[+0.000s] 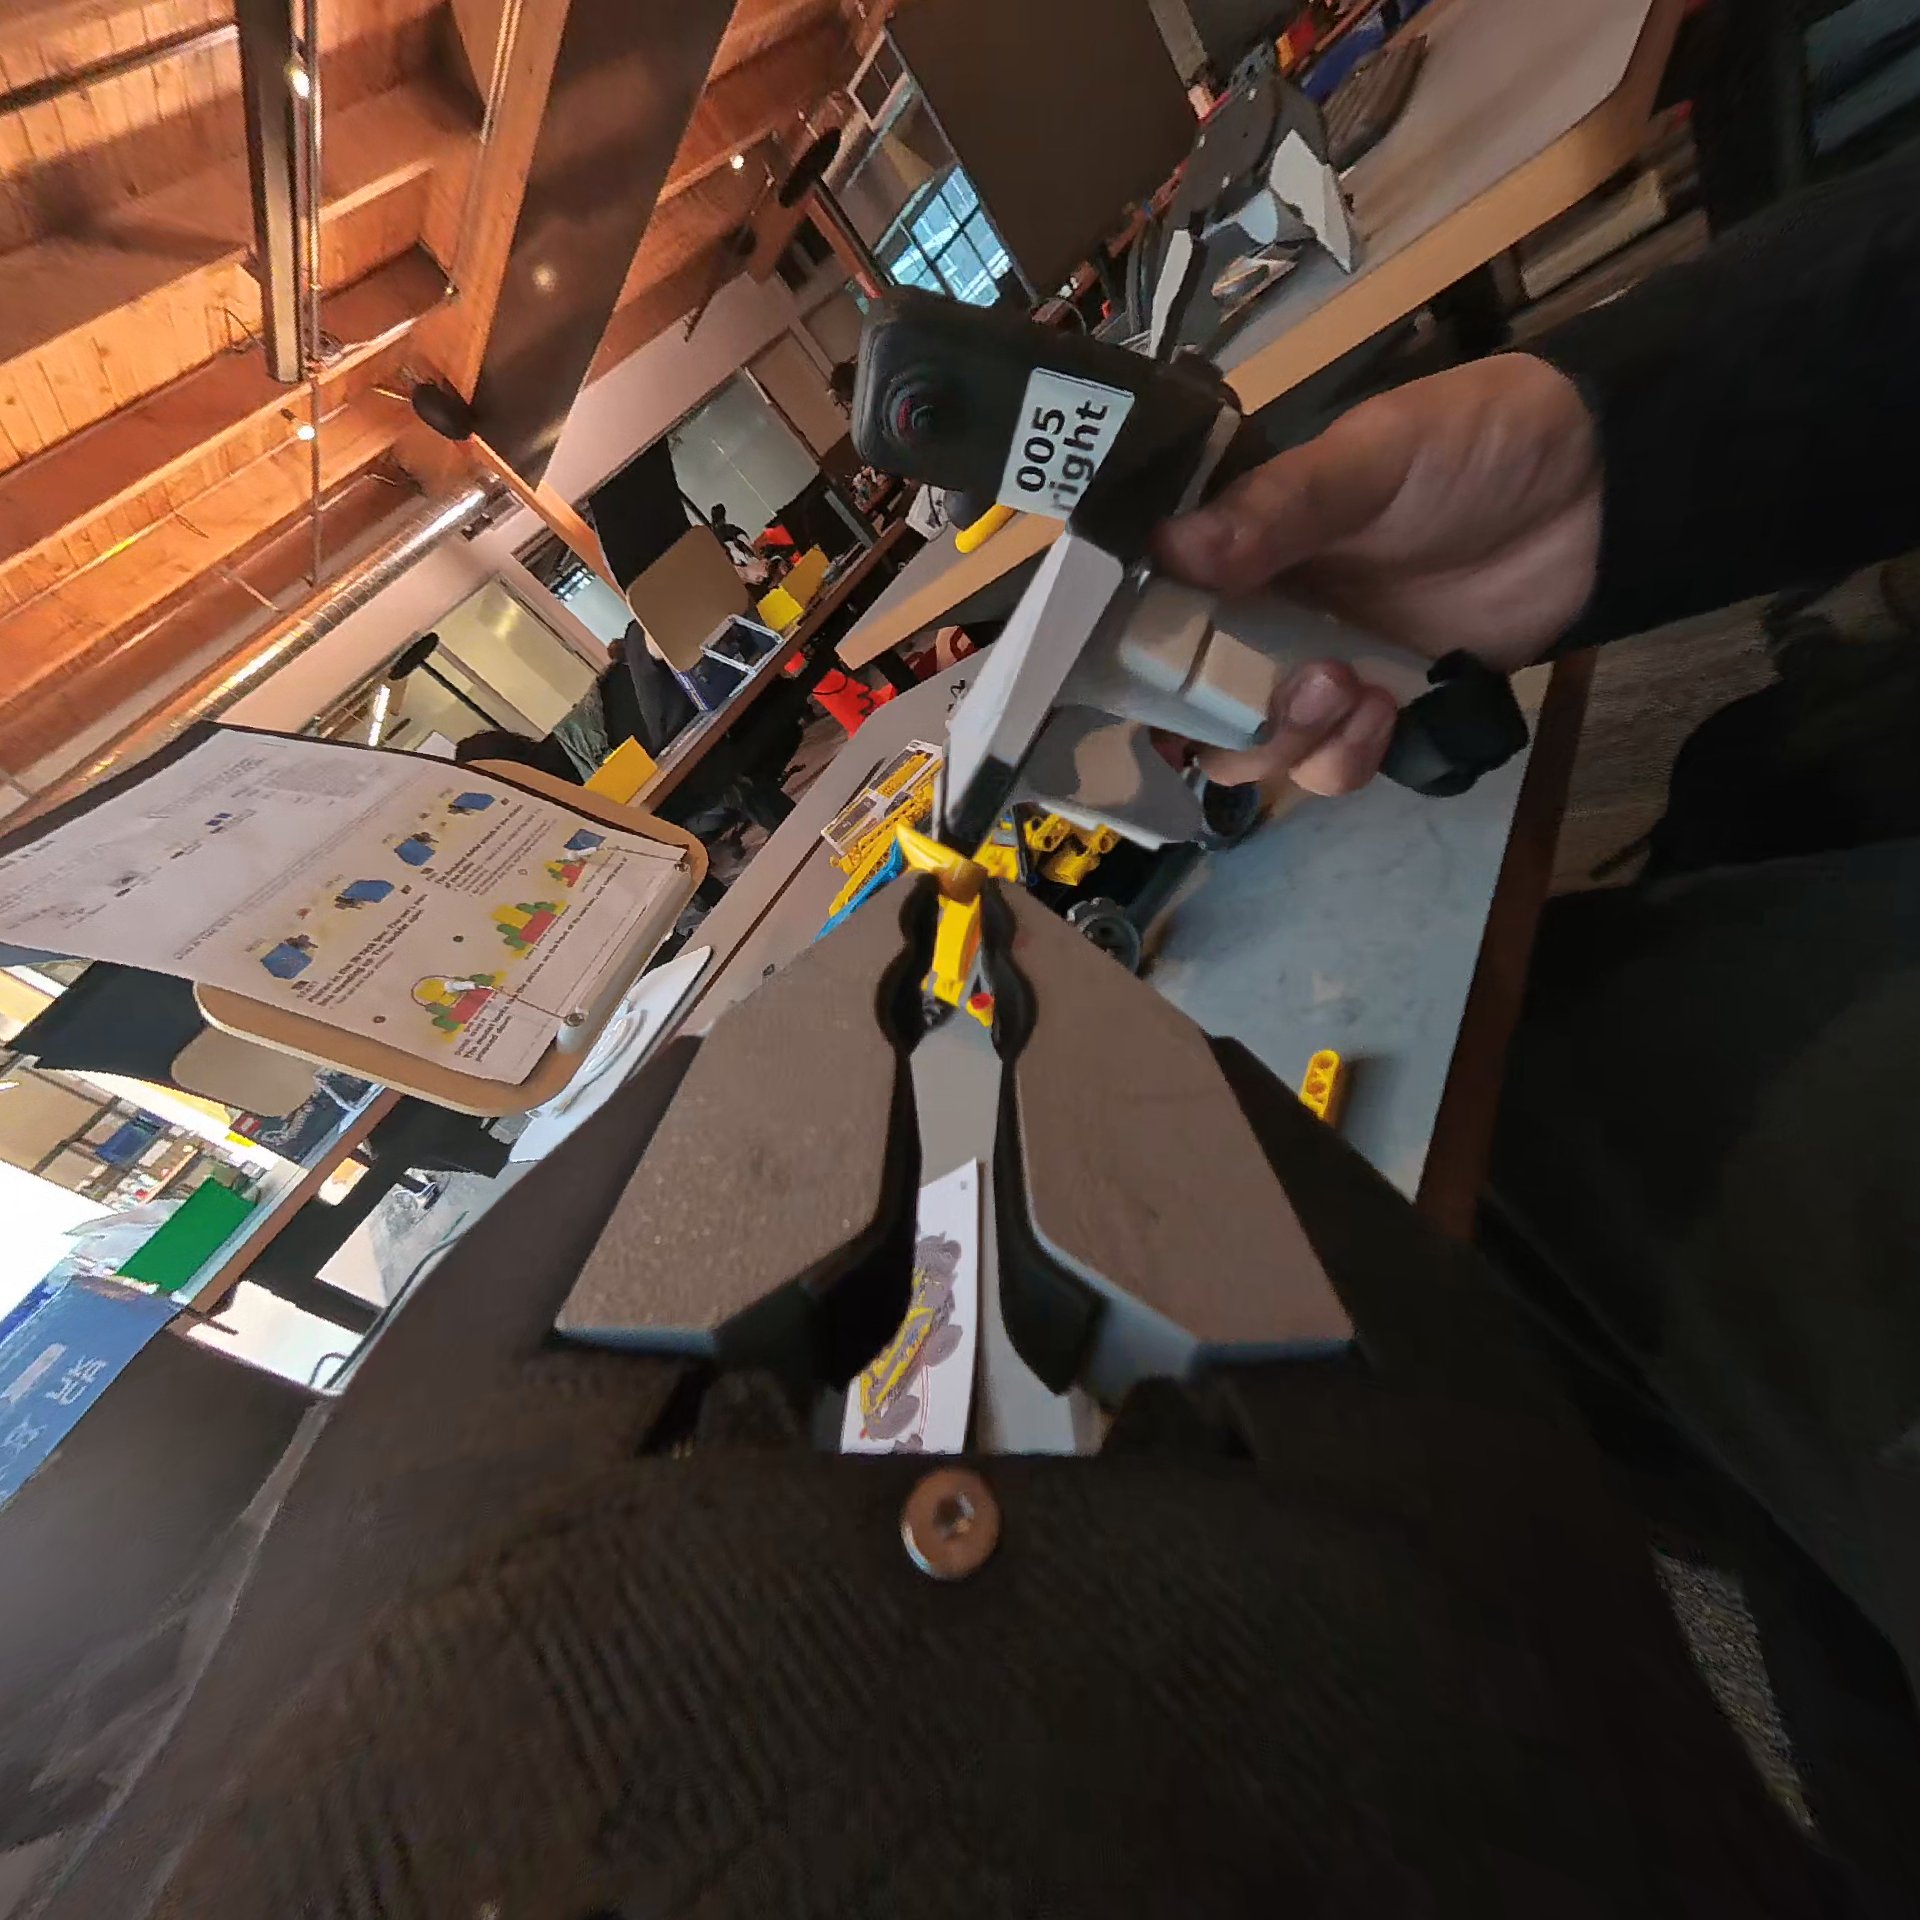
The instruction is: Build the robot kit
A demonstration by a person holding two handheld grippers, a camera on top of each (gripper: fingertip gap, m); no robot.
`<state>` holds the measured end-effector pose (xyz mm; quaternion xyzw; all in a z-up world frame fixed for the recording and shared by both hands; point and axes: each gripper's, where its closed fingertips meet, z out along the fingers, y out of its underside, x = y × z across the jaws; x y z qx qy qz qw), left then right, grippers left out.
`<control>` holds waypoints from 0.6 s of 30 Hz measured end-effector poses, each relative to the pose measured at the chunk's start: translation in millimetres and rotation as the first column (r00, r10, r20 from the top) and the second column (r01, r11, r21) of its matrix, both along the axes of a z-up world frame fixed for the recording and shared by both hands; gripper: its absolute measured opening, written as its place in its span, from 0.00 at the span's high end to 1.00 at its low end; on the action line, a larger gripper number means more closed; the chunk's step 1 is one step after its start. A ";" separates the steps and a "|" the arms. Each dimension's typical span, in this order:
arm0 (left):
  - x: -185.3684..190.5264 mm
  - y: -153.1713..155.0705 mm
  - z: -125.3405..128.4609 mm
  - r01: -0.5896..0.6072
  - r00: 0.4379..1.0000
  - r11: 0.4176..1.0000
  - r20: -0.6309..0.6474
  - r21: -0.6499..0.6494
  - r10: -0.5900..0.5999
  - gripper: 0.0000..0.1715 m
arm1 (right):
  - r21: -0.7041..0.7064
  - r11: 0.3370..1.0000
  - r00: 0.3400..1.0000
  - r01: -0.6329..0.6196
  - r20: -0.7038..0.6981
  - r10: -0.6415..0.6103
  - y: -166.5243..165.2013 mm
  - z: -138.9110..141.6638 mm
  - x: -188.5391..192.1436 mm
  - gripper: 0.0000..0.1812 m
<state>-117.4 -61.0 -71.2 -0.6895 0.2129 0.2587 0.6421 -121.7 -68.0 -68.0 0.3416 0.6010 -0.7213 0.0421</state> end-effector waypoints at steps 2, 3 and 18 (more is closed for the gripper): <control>-0.9 0.2 0.3 -0.010 1.000 1.000 0.003 0.011 0.010 0.98 | -0.013 1.000 1.000 -0.002 0.018 0.003 -0.6 -0.4 -1.8 0.97; -1.3 0.3 -0.2 -0.013 1.000 1.000 0.006 0.014 0.013 0.97 | -0.023 1.000 1.000 -0.002 0.027 0.003 -1.1 -0.4 -2.7 0.95; -17.1 -1.2 -14.5 -0.137 0.990 0.990 0.046 0.042 0.135 0.97 | 0.123 0.990 0.995 0.072 0.056 -0.079 -7.7 -19.7 -17.8 0.96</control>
